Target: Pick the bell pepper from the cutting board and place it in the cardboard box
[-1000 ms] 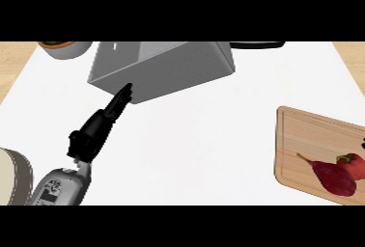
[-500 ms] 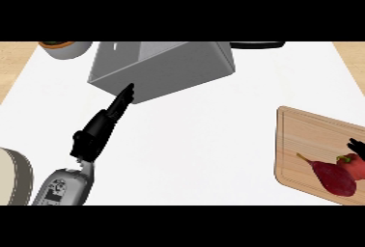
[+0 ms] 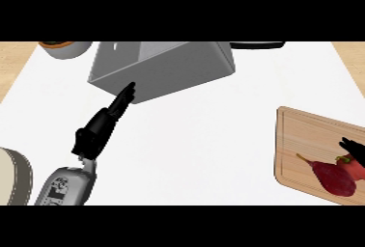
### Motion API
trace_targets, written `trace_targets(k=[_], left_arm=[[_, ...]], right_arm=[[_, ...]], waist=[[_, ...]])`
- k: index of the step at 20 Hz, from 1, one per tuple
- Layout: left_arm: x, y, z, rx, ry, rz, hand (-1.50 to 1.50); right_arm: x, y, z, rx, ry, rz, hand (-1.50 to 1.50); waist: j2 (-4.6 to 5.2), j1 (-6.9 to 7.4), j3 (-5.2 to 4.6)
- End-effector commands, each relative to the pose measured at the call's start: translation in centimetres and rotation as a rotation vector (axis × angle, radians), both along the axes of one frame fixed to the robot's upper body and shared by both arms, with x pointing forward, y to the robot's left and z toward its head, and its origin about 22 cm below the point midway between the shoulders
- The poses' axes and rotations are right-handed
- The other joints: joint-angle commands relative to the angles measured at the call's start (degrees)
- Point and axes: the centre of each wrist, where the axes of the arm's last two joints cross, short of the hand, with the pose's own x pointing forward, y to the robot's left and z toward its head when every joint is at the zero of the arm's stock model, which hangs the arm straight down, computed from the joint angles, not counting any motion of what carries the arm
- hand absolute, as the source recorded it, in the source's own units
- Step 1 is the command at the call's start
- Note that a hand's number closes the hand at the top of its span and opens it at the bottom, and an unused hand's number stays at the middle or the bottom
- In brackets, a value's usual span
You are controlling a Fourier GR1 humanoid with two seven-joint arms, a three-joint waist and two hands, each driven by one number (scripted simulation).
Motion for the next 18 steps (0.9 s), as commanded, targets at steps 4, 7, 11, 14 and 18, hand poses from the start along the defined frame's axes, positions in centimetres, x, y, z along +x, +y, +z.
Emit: trace_targets(k=[4,7,11,14,18], left_arm=[[-1.2,-0.2,-1.4,0.000,-0.003,-0.004,0.00],[-0.4,-0.4,0.2,0.000,0.003,0.002,0.00],[0.8,-0.3,0.7,0.004,-0.003,-0.013,0.00],[-1.4,0.4,-1.0,-0.005,-0.011,-0.007,0.00],[-0.1,-0.1,0.5,0.010,0.004,0.000,0.00]], right_arm=[[2.4,0.4,-0.9,-0.063,-0.004,-0.044,-1.50],[2.1,-0.2,-1.7,-0.075,0.013,-0.033,-1.50],[2.5,-0.7,-3.1,-0.067,0.026,-0.002,1.50],[2.4,-0.1,-1.8,-0.093,0.007,0.010,1.50],[2.0,-0.2,-2.3,-0.099,-0.069,0.023,1.50]], waist=[[0.08,0.13,0.25],[0.08,0.08,0.26],[0.18,0.27,0.30],[0.04,0.08,0.25],[0.00,-0.12,0.26]])
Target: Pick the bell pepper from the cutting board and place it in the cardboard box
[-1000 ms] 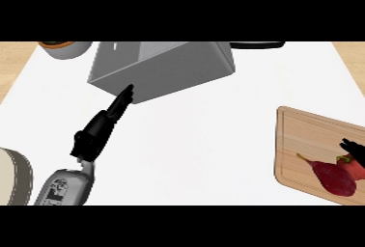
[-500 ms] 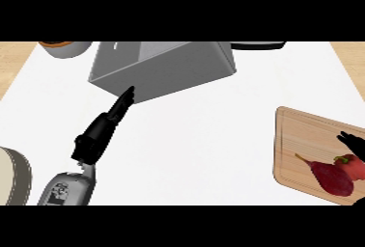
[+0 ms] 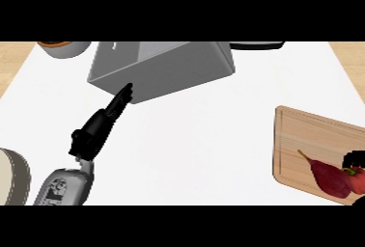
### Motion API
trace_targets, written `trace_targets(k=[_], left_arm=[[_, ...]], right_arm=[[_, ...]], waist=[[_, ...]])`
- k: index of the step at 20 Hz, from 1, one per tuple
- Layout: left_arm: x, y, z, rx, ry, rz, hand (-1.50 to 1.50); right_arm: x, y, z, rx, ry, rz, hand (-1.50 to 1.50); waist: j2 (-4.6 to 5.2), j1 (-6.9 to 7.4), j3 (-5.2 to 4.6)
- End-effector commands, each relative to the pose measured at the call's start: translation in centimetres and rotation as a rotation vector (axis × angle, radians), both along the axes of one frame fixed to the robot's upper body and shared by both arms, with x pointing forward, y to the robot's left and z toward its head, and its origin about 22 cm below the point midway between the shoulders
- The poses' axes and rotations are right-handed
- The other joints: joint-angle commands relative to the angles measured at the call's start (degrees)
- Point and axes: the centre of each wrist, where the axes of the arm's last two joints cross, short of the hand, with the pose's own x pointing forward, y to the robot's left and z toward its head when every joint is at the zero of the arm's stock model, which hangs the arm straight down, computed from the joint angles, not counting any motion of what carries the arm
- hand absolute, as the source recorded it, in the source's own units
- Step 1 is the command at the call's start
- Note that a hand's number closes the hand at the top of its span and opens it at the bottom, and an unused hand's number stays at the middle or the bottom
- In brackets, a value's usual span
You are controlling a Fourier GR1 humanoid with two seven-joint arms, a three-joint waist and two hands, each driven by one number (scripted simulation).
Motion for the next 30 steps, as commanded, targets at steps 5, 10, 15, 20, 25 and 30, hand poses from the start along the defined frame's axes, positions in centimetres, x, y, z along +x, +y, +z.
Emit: trace_targets(k=[5,10,15,20,25,30], left_arm=[[0.6,-2.1,0.5,0.012,-0.004,-0.090,0.00],[0.7,-3.4,0.7,0.011,-0.011,-0.152,0.00],[0.8,-4.5,0.6,-0.005,0.000,-0.159,0.00],[1.2,-4.3,0.9,0.004,-0.009,-0.163,0.00],[1.0,-5.3,-0.1,0.004,0.016,-0.165,0.00],[1.9,-3.8,1.1,0.015,-0.004,-0.150,0.00]], right_arm=[[8.5,16.1,1.3,-0.236,-0.082,0.175,1.50],[11.6,26.4,4.2,-0.368,-0.146,0.202,1.50],[12.2,38.4,8.7,-0.491,-0.315,0.163,1.50],[11.4,43.8,13.0,-0.522,-0.357,0.138,1.50],[10.0,47.6,18.1,-0.451,-0.369,0.174,1.50],[8.3,50.4,22.2,-0.360,-0.506,0.117,1.50]], waist=[[0.83,6.71,0.05],[0.56,9.56,0.15],[0.21,8.48,0.58],[0.54,9.38,0.85],[0.59,9.06,0.83],[0.49,9.79,0.73]])
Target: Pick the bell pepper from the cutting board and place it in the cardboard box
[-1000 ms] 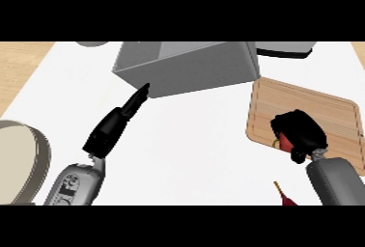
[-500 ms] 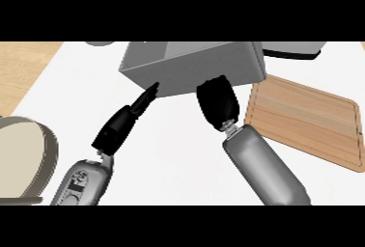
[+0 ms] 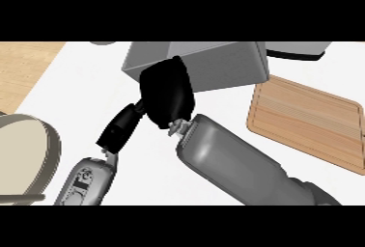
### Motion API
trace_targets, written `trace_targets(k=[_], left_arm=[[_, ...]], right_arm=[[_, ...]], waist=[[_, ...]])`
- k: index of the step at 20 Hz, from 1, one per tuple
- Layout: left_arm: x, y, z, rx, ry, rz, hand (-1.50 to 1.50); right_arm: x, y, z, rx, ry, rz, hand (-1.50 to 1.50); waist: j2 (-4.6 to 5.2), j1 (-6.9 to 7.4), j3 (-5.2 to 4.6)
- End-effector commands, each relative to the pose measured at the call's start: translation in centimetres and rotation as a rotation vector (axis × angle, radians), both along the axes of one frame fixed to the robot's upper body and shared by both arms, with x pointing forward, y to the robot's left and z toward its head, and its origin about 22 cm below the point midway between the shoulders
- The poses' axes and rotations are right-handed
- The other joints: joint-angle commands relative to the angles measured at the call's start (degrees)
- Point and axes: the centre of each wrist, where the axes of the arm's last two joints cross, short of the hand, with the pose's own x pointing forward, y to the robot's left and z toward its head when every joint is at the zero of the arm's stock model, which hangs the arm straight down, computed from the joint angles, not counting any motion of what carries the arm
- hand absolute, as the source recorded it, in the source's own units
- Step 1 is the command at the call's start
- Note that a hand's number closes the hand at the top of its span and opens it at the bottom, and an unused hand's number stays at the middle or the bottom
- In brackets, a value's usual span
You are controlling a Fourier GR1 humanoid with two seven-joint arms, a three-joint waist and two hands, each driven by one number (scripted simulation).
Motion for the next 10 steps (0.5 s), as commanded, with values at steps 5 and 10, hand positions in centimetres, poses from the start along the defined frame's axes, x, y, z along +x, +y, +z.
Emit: trace_targets(k=[5,10], left_arm=[[0.5,0.0,0.8,-0.002,-0.016,0.009,0.00],[1.0,1.2,-0.2,0.000,0.013,0.033,0.00]], right_arm=[[-1.2,4.0,5.5,0.153,-0.076,-0.077,1.50],[-0.8,6.2,7.3,0.168,-0.142,-0.118,1.50]], waist=[[0.20,-0.30,-0.10],[0.50,-1.96,-0.15]])
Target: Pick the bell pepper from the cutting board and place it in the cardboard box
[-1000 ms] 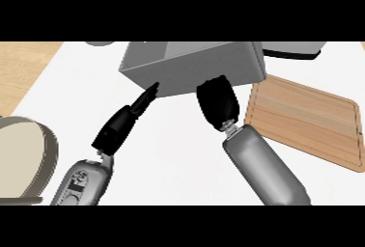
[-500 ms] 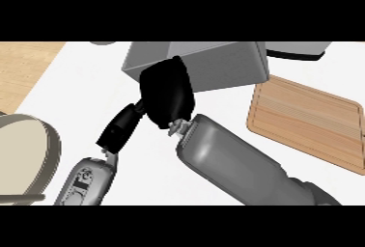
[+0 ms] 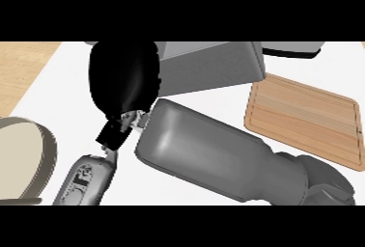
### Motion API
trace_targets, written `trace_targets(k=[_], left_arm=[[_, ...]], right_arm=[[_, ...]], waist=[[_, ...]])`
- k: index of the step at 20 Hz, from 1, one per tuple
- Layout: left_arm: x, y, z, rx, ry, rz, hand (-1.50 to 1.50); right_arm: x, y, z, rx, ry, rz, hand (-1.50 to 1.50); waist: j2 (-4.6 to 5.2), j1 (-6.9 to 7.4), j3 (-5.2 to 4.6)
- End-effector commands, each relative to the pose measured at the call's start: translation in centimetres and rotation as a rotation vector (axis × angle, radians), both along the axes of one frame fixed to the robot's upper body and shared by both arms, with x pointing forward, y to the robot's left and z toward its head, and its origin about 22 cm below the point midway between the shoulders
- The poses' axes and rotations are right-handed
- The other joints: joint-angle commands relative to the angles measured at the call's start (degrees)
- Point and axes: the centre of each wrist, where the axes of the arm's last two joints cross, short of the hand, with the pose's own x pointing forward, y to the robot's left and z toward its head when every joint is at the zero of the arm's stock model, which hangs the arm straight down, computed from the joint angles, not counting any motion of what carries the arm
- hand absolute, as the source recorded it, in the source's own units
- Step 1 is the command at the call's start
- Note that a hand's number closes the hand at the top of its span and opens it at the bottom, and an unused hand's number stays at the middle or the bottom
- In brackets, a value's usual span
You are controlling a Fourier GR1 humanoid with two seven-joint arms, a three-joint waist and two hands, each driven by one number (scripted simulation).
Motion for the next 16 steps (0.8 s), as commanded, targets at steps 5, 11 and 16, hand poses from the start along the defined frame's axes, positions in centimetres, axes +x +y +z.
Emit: trace_targets(k=[5,11,16], left_arm=[[-0.1,-0.5,0.2,0.007,-0.010,-0.002,0.00],[-0.6,0.0,-0.1,0.003,-0.014,0.001,0.00],[-0.1,0.2,1.5,0.019,-0.047,-0.001,0.00]], right_arm=[[2.1,2.5,4.1,0.069,-0.057,-0.088,1.50],[4.8,2.3,4.5,0.127,-0.030,-0.103,1.50],[5.6,2.5,5.6,0.158,-0.058,-0.138,1.50]], waist=[[0.39,-0.60,-0.04],[0.88,-0.32,-0.06],[0.85,0.20,-0.07]])
